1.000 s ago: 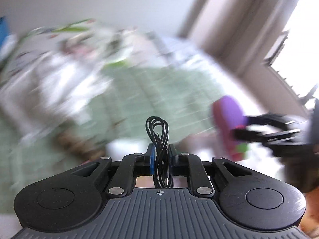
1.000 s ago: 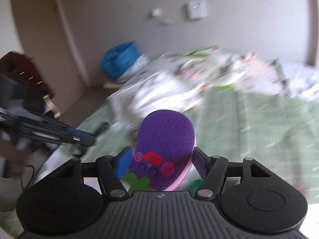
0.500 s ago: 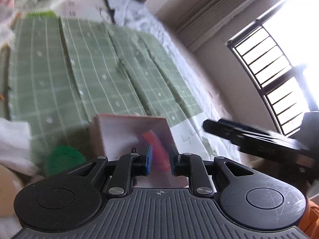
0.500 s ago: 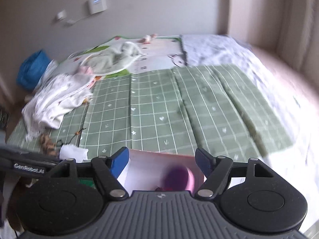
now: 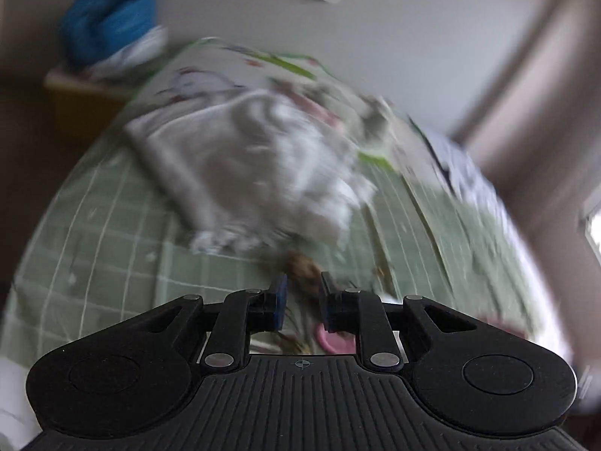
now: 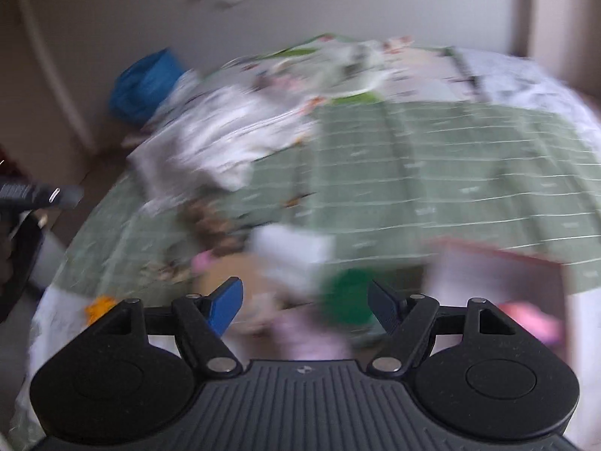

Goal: Organize soft objects

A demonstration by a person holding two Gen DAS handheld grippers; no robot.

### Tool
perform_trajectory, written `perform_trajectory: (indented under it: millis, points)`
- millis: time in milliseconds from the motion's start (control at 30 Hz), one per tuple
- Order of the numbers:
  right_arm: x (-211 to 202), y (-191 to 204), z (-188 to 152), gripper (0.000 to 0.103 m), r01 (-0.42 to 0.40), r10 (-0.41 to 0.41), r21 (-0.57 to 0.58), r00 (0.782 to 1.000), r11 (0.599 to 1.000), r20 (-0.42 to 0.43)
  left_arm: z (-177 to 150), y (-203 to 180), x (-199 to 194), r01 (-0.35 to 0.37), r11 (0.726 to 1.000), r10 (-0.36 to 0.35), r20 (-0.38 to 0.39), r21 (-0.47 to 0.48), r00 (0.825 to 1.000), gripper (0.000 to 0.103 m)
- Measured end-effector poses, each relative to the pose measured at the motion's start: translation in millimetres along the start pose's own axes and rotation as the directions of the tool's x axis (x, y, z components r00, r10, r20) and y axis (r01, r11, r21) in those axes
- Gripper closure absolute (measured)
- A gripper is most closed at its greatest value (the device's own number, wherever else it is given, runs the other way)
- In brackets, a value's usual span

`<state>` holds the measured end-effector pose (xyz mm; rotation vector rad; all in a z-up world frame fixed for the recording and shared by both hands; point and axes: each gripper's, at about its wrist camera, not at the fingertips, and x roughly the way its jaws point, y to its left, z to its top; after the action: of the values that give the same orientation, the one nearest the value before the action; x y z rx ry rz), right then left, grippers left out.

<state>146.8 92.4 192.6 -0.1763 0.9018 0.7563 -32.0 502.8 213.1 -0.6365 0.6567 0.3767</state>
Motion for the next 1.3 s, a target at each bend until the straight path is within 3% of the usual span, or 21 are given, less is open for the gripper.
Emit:
perform_trajectory:
  millis: [133,233,300,367,433,467,500,567,633,700,867,1000,1067,1167,1233,1300]
  points:
    - [67.9,106.5,-26.5,0.029,-0.120,0.116,-0.034,0.989,0.992,-0.097,6.7,40.5,25.8,0.020,0.998,-0.024,-0.067,-0.065,0.997,0.083]
    - [120.2,183.3,-50.6,0.029,-0.202,0.201,0.004,0.971,0.979,-0.129,19.0,67.6,17.9,-0.048,0.995,0.044,-0.040,-0.088,0.998,0.083]
    - [149.8,234.1,-65.8,0.029,-0.219,0.214,-0.031,0.970,0.975,-0.119,23.3,79.9,17.0,-0.084,0.992,0.082,-0.022,-0.098,0.996,0.083]
    - [174.4,279.3,-80.7,0.030,-0.181,0.168,-0.128,0.981,0.975,-0.101,23.9,83.9,15.9,-0.067,0.995,0.066,-0.019,-0.069,0.998,0.083]
    - [196.5,312.7,-91.3,0.039,-0.108,0.083,-0.259,0.991,0.960,-0.105,22.4,82.7,16.5,-0.042,0.999,0.042,-0.037,-0.008,0.998,0.083]
    - [205.1,320.3,-94.4,0.067,-0.073,0.037,-0.311,0.992,0.947,-0.120,21.2,79.5,20.1,-0.026,0.999,0.027,-0.053,0.032,0.998,0.083]
    - [206.0,320.2,-95.0,0.085,-0.072,0.028,-0.331,0.990,0.941,-0.135,18.6,74.2,22.0,-0.010,0.998,0.014,-0.072,0.061,0.997,0.083]
    - [195.4,311.7,-90.6,0.093,-0.091,0.048,-0.344,0.990,0.934,-0.132,12.5,65.1,32.9,0.068,0.992,-0.054,-0.136,0.102,0.989,0.083]
    - [172.9,292.2,-89.1,0.093,-0.058,0.023,-0.396,0.995,0.916,-0.093,7.4,58.6,55.2,0.146,0.984,-0.124,-0.201,0.098,0.972,0.083]
    - [155.0,272.8,-87.9,0.094,-0.031,0.002,-0.434,0.998,0.900,-0.067,2.3,49.4,79.2,0.158,0.983,-0.131,-0.243,0.095,0.961,0.083]
    - [137.1,221.2,-90.7,0.095,0.001,-0.037,-0.483,0.997,0.876,-0.064,-15.3,18.2,125.9,0.118,0.971,-0.053,-0.295,0.209,0.954,0.083]
    - [133.5,192.7,-93.8,0.094,-0.053,0.004,-0.439,0.994,0.897,-0.112,-33.3,9.7,153.8,0.131,0.951,-0.029,-0.341,0.279,0.940,0.083]
    - [130.5,183.3,-94.8,0.093,-0.078,0.024,-0.427,0.991,0.901,-0.130,-41.3,18.0,160.4,0.126,0.958,-0.023,-0.365,0.259,0.931,0.083]
    - [123.4,169.7,-90.7,0.085,-0.104,0.051,-0.378,0.988,0.920,-0.148,-54.5,28.9,158.1,0.162,0.962,-0.054,-0.434,0.218,0.899,0.083]
    - [116.9,163.1,-89.3,0.081,-0.105,0.056,-0.354,0.988,0.929,-0.146,-65.1,24.9,150.3,0.230,0.941,-0.077,-0.506,0.246,0.859,0.083]
    - [111.8,159.1,-87.8,0.070,-0.101,0.054,-0.352,0.988,0.931,-0.142,-74.7,16.0,137.7,0.293,0.906,-0.080,-0.557,0.306,0.826,0.082]
